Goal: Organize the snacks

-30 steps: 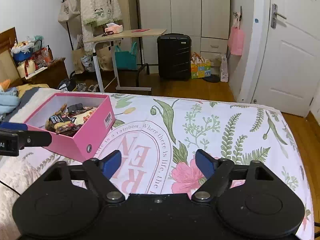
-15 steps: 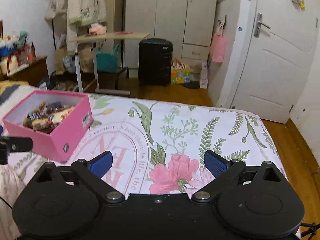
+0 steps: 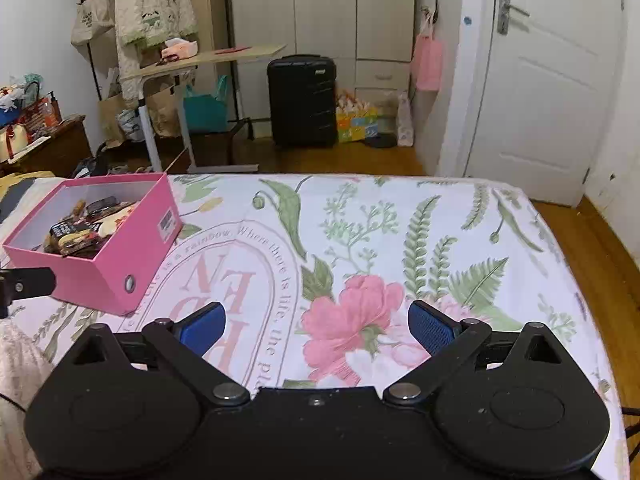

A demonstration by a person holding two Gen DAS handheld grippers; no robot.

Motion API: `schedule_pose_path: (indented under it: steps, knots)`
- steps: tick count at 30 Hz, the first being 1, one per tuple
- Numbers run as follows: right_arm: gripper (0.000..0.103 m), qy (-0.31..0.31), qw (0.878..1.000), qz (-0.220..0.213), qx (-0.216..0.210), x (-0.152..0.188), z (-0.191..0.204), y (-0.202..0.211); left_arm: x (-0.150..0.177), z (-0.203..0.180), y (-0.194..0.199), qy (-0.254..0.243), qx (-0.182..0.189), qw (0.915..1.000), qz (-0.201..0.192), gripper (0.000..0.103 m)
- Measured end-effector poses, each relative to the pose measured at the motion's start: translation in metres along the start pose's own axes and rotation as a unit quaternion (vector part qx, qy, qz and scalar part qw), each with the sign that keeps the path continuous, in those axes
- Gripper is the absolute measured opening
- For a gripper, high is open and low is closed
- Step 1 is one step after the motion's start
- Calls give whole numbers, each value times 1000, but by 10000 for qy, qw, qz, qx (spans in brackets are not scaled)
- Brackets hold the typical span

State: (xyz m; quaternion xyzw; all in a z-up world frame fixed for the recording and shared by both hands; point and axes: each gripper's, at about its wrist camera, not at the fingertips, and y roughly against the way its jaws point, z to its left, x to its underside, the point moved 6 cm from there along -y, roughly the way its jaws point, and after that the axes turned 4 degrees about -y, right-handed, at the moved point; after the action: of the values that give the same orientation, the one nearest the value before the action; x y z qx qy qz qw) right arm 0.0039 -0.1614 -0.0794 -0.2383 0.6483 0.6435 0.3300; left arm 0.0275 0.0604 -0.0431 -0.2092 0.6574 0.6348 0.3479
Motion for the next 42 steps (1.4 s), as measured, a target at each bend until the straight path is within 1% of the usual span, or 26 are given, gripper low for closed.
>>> schedule_pose_path:
  steps: [4, 10, 16, 24, 32, 42]
  knots:
    - [100, 133, 9999, -82, 67, 0, 3, 3, 2, -6, -1, -186, -24, 9998, 27, 103]
    - [100, 106, 9996, -243, 19, -2, 3, 6, 5, -12, -3, -274, -7, 9996, 67, 103]
    - [100, -3, 9997, -221, -108, -3, 0, 7, 6, -14, -4, -275, -72, 9996, 94, 103]
    - [100, 157, 9997, -182, -74, -2, 4, 8, 8, -15, -3, -258, -59, 9996, 107, 103]
    - [100, 147, 9998, -121, -55, 0, 1, 7, 10, -13, -4, -186, -74, 9996, 216, 103]
    - [100, 133, 9999, -41, -32, 0, -2, 3, 10, -13, -4, -195, -71, 9996, 211, 103]
